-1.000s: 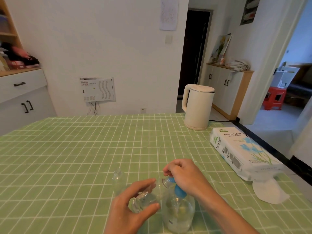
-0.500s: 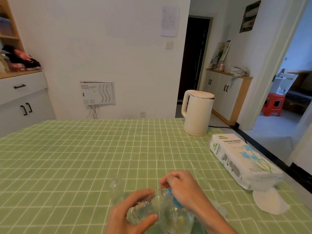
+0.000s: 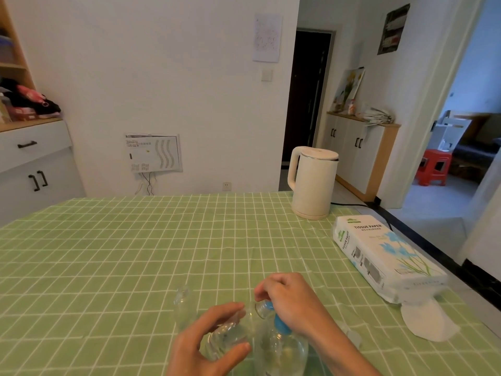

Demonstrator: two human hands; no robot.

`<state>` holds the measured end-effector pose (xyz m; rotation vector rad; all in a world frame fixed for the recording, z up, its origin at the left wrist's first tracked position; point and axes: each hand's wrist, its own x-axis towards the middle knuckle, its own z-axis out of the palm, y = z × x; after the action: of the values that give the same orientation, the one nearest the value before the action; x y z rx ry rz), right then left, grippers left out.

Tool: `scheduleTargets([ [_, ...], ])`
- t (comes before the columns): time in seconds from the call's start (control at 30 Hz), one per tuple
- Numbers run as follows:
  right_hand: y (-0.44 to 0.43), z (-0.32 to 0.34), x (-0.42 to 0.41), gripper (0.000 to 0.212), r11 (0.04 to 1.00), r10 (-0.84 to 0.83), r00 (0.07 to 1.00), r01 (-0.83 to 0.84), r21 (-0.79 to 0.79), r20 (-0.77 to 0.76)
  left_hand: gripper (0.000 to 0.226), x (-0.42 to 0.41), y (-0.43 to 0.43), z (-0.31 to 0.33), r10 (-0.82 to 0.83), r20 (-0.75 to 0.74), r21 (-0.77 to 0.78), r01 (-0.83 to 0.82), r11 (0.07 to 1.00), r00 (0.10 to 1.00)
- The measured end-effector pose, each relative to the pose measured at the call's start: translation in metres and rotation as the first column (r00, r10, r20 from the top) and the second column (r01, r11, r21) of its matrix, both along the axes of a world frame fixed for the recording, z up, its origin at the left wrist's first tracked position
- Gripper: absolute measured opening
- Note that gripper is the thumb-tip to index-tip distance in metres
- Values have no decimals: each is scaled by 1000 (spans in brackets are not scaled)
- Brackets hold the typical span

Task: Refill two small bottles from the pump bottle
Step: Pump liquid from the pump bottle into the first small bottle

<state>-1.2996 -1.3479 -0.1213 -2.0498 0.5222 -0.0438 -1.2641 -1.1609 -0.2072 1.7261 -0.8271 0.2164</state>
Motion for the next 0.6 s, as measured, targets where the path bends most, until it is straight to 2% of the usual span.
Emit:
scheduleTargets([
  [0.23, 2, -4, 0, 33, 1000, 21, 1000, -21, -23, -20, 60, -3, -1, -3, 10, -40, 18, -10, 1000, 999],
  [0.43, -1, -1, -1, 30, 1000, -9, 1000, 9, -7, -3, 73, -3, -1, -6, 30, -53, 59, -27, 998, 998],
  [0.6, -4, 4, 0, 37, 1000, -4, 1000, 4, -19, -6, 74, -4, 1, 0, 22, -43, 47, -20, 999, 999],
])
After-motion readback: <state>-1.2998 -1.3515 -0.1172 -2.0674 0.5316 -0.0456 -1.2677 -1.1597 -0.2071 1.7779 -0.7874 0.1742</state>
